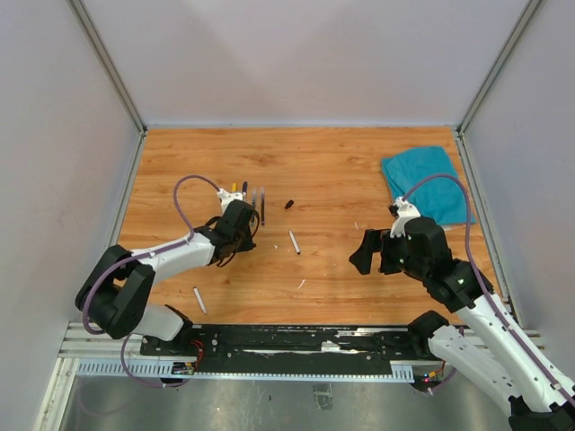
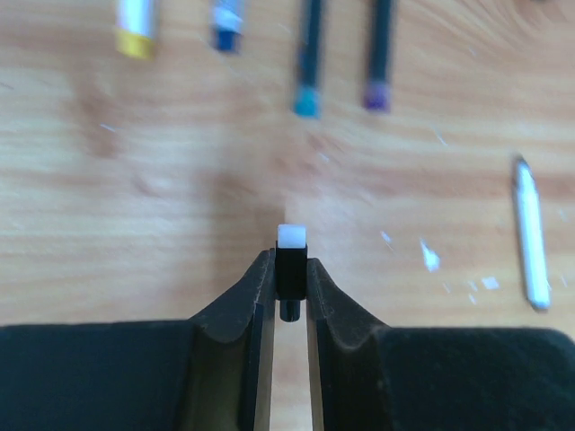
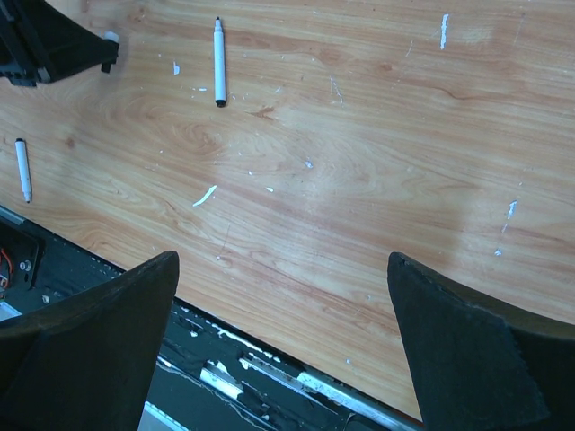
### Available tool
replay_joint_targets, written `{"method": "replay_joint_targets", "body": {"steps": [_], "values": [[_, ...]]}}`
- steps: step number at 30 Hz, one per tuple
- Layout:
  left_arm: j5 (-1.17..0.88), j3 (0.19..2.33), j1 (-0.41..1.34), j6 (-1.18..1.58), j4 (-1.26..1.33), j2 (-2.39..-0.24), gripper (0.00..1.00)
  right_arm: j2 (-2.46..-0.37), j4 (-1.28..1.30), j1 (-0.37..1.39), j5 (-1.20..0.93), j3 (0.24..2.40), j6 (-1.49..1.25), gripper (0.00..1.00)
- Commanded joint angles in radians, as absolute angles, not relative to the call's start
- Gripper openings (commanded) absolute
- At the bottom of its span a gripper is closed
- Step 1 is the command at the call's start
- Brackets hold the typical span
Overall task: Insert the pens into the pen caps
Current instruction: Move the pen cap to the center of the board.
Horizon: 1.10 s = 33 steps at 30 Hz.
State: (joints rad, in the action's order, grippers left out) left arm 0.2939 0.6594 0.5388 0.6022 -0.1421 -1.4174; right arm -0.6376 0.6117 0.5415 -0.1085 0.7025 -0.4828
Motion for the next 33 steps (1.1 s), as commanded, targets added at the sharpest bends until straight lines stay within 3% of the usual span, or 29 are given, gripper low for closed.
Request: {"method": "replay_joint_targets", "body": {"steps": [1,9,21,33], "values": [[0.296,0.640,0.680,0.651,-0.171,-1.373,0.20,-0.635,0.618,0.526,-0.120,0.699,-0.486,0.99],[0.313,0.631,0.909,0.761,-0.180,-1.393,0.25,-0.652,0.602,0.526,-0.125,0.701,-0.483,0.99],[0.321,0.629,0.927,0.761,-0.169,-1.416,0.41,-0.656,0.595,0.526,-0.111,0.734,-0.497,0.99],[0.474,0.687,0.927,0.744,-0.404,-1.091,0.52,-0.701,0.706,0.526,-0.098,1.130,-0.483,1.00]]}}
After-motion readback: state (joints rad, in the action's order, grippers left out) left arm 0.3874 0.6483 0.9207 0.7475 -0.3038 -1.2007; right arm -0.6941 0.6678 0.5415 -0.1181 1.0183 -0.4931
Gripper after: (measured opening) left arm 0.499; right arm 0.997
